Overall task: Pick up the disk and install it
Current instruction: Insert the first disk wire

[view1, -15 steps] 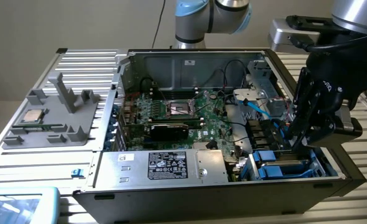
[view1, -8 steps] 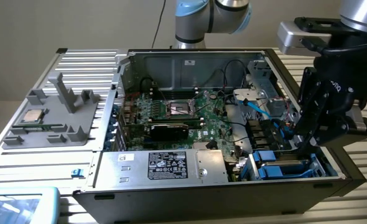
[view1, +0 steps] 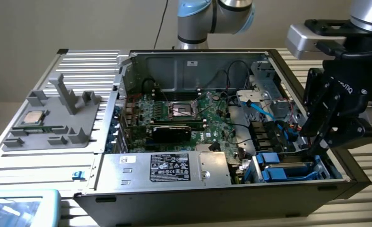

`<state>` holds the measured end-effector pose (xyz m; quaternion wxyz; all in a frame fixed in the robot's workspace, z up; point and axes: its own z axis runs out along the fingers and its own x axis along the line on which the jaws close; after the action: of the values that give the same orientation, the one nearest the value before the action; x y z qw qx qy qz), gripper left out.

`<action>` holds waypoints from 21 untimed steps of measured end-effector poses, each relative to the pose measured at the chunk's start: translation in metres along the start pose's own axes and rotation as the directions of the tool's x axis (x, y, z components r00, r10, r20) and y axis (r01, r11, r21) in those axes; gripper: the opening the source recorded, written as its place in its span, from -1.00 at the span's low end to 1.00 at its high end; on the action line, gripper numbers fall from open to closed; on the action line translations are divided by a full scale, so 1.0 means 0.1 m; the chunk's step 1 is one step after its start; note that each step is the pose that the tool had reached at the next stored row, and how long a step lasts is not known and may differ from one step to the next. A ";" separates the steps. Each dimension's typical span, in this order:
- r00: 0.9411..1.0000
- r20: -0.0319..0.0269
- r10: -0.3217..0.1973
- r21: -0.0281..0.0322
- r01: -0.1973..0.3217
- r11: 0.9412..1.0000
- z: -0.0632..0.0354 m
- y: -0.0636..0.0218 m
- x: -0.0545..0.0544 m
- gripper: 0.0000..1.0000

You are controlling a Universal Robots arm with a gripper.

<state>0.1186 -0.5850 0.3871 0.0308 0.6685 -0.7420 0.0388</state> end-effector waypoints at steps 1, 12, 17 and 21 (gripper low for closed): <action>1.000 0.000 -0.011 -0.001 0.011 1.000 0.000 0.001 0.00 -0.18; 0.980 0.010 -0.200 0.016 0.200 0.980 0.004 -0.001 0.00 -0.18; 0.963 0.012 -0.268 0.023 0.268 0.963 0.036 -0.002 0.00 -0.18; 0.957 0.021 -0.291 0.027 0.290 0.957 0.078 -0.004 0.00 -0.18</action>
<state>0.1190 -0.5856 0.3792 0.0191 0.7711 -0.6355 0.0345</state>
